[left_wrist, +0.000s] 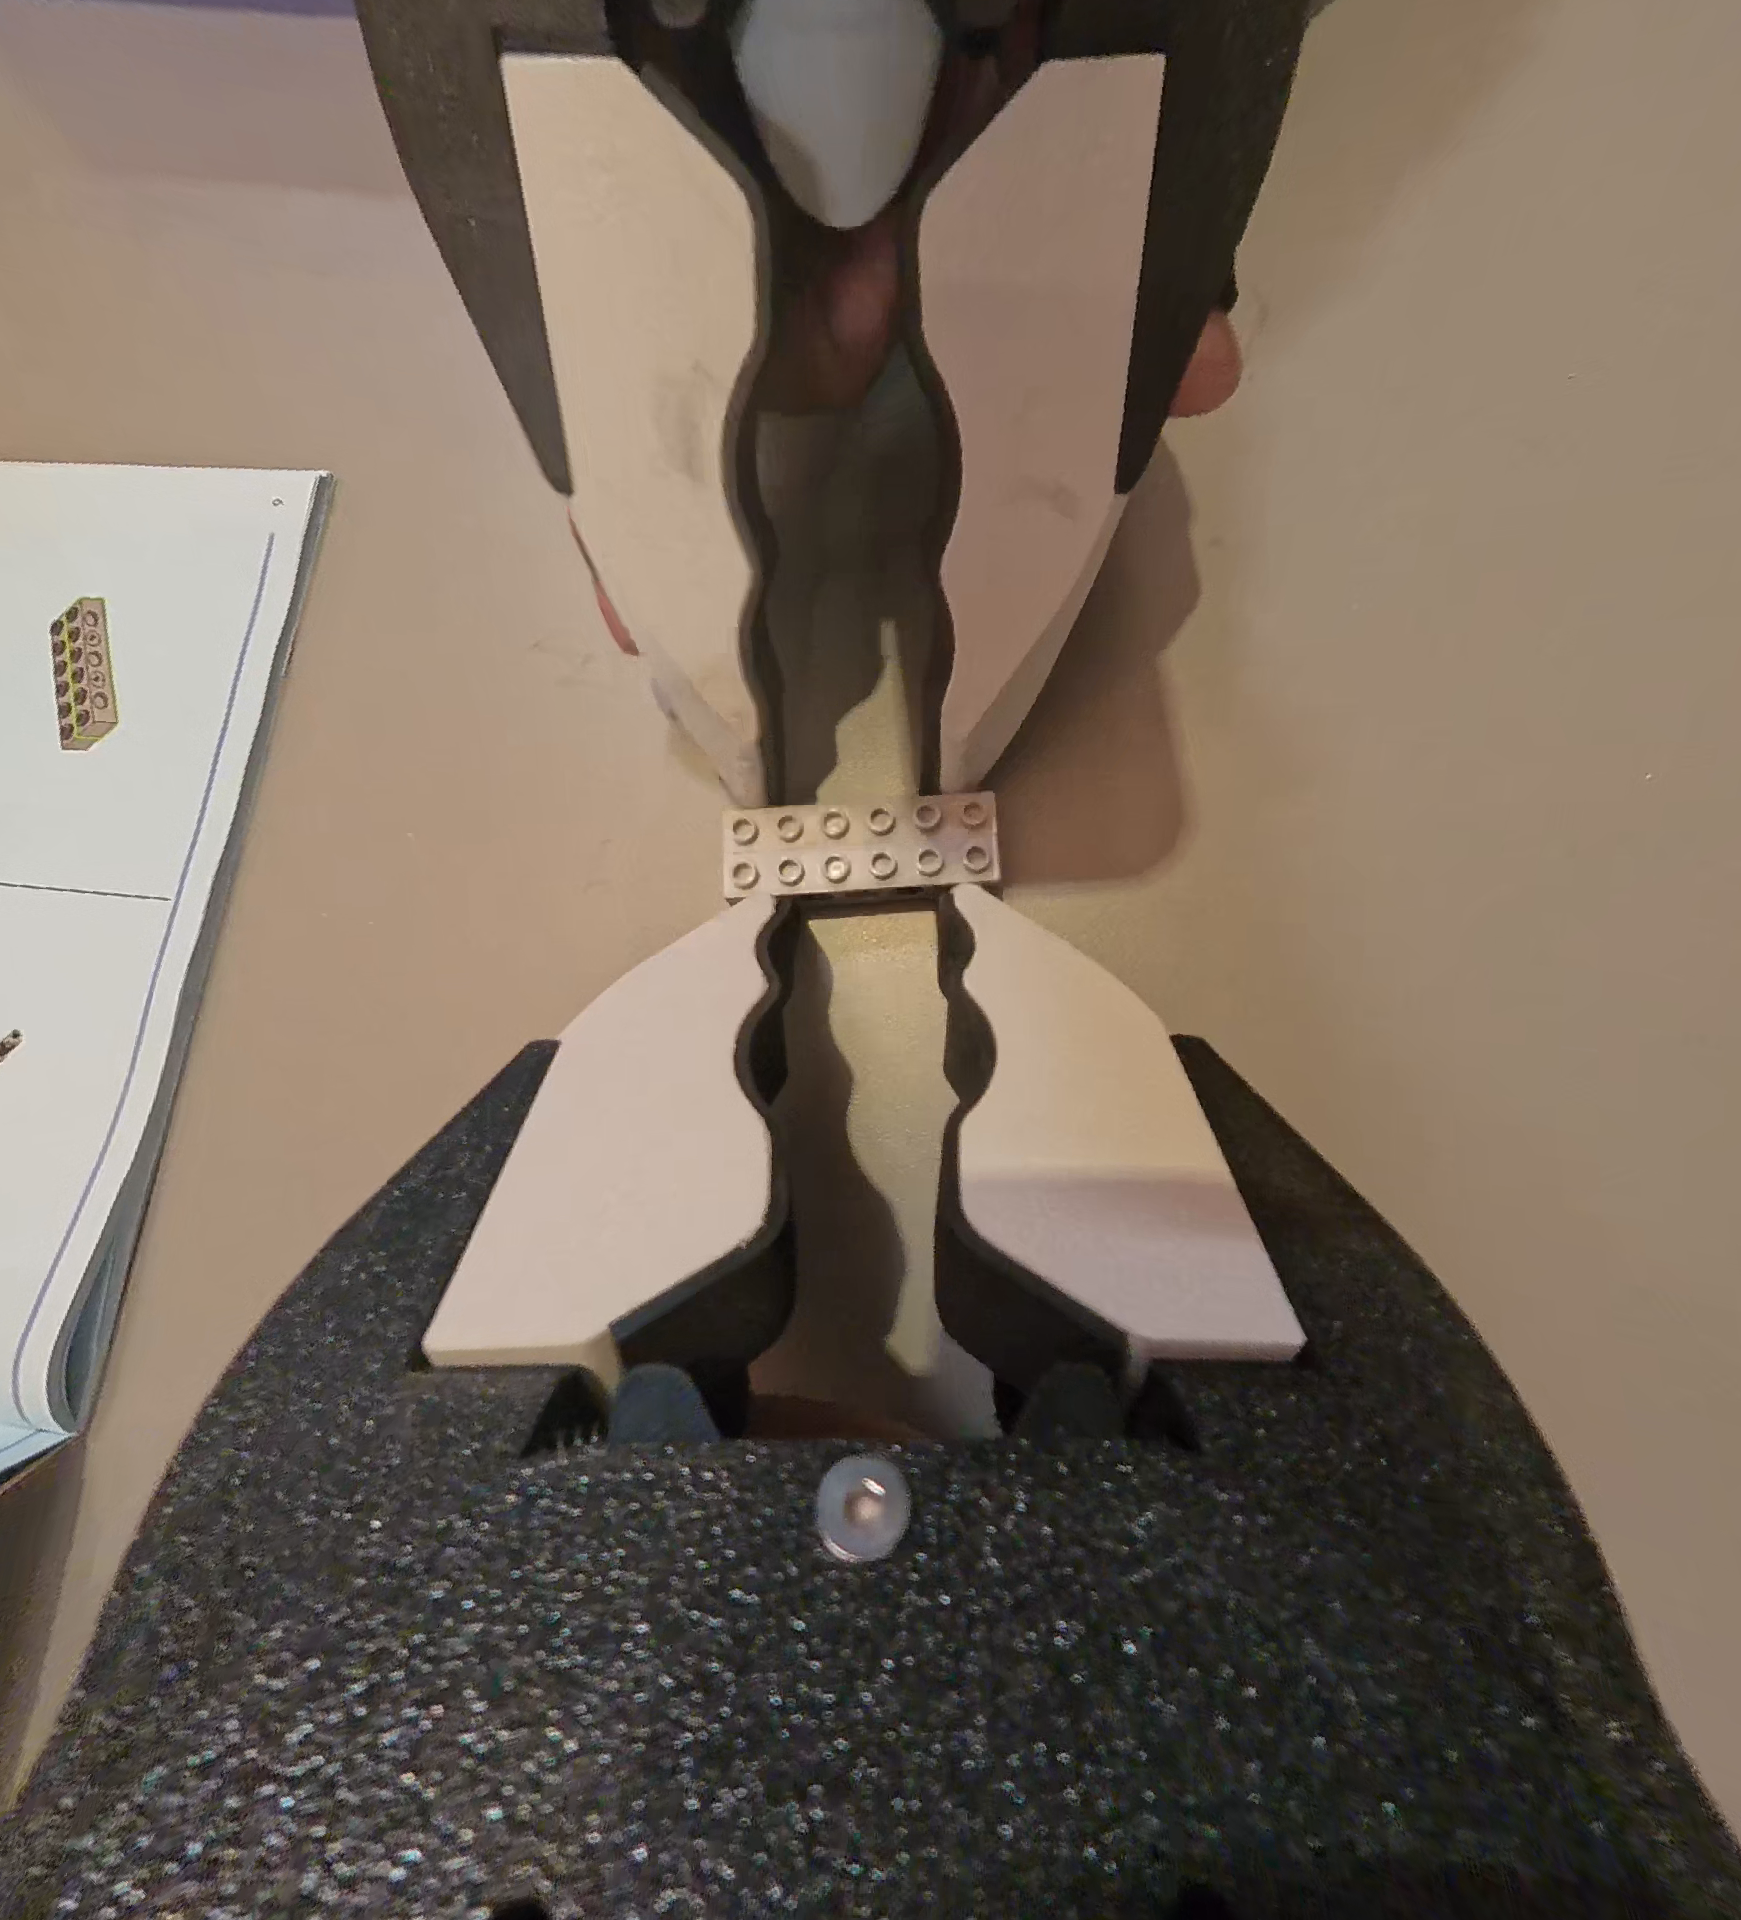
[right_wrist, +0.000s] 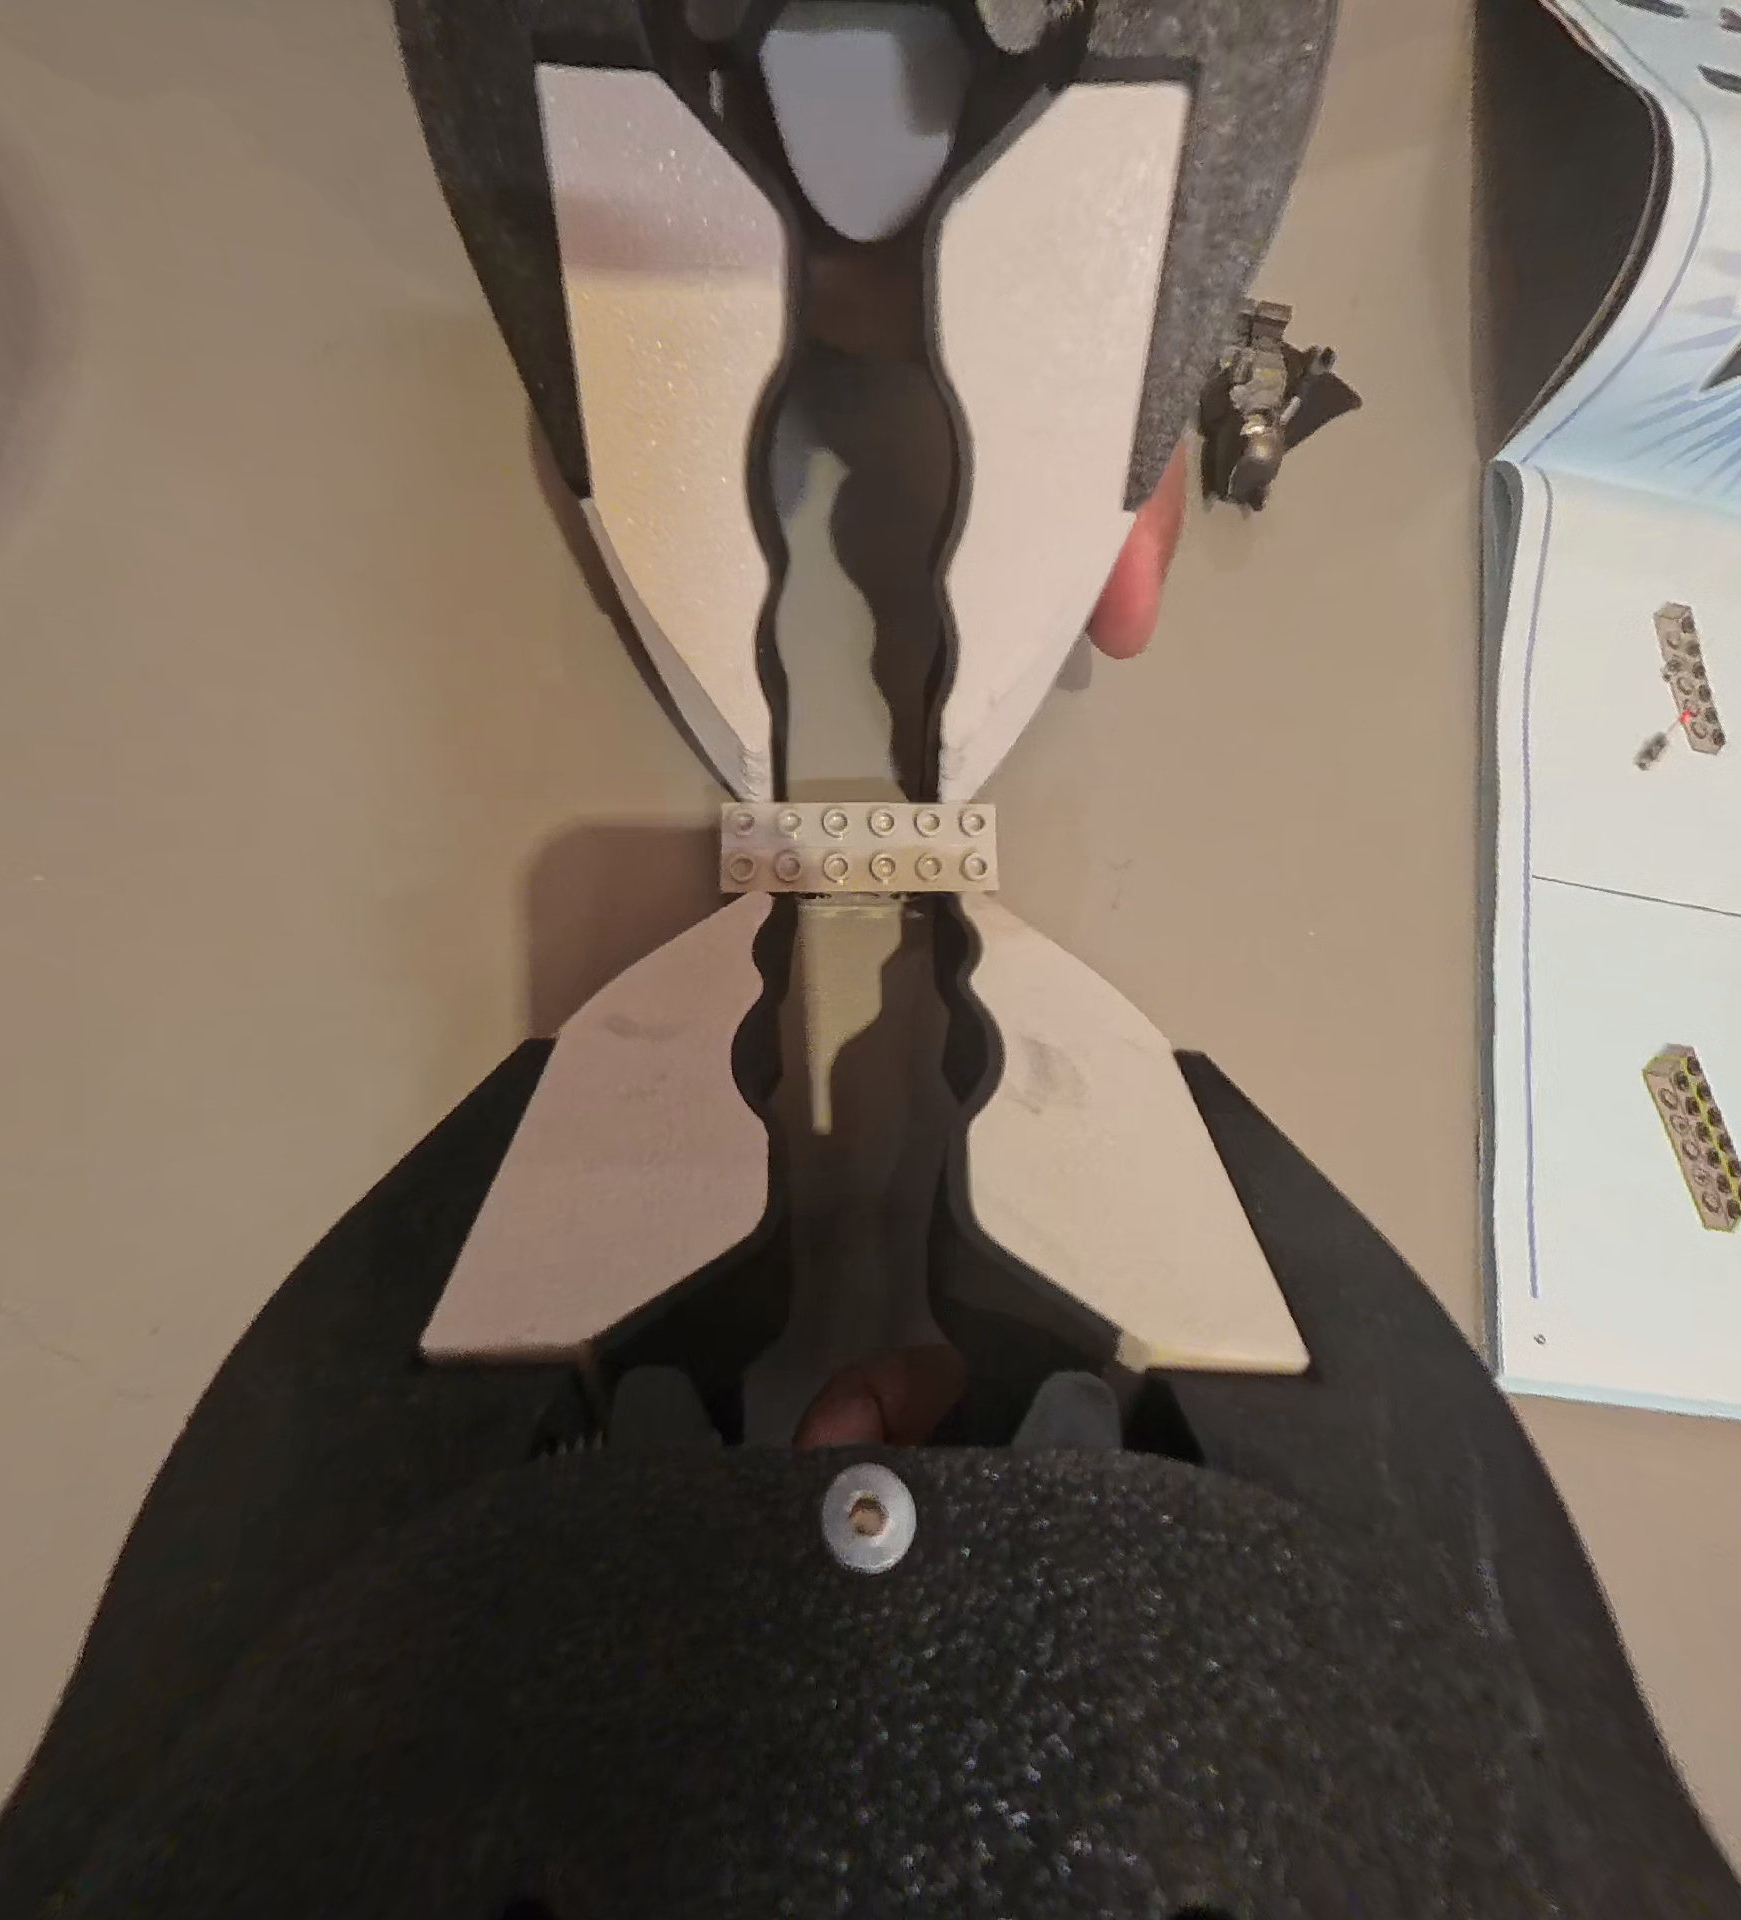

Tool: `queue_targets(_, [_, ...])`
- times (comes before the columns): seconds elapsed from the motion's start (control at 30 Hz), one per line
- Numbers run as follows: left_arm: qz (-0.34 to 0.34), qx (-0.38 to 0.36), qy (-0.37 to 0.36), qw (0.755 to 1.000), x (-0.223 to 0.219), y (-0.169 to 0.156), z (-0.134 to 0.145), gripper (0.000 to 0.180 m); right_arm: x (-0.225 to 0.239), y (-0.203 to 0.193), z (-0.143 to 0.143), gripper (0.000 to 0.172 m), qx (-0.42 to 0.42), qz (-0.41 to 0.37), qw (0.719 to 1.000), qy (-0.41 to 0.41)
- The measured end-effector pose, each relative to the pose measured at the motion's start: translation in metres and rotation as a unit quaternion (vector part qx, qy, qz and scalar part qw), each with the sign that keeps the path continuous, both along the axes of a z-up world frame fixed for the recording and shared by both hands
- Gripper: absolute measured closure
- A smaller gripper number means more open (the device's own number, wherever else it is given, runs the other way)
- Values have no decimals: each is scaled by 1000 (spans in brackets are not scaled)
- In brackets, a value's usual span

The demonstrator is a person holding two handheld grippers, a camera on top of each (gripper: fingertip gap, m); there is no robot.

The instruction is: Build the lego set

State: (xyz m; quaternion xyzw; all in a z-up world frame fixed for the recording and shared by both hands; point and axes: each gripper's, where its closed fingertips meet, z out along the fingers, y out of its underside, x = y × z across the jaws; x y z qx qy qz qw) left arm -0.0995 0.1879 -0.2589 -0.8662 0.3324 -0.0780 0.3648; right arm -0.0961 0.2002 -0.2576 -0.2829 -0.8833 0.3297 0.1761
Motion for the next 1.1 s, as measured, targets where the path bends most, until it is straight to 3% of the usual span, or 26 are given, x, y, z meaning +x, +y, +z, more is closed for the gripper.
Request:
queue_targets(0.23, [10,-8,-4,1000,-2,-2,0,149,0,5,0,135,1,-14,1000,-2])
queue_targets(0.43, [3,-11,-15,1000,3,-2,0,152,4,-2,0,147,-1,2,1000,-2])
queue_targets(1.1, [4,-12,-26,1000,2,0,2,156,3,-4,0,150,-4,8,1000,-5])
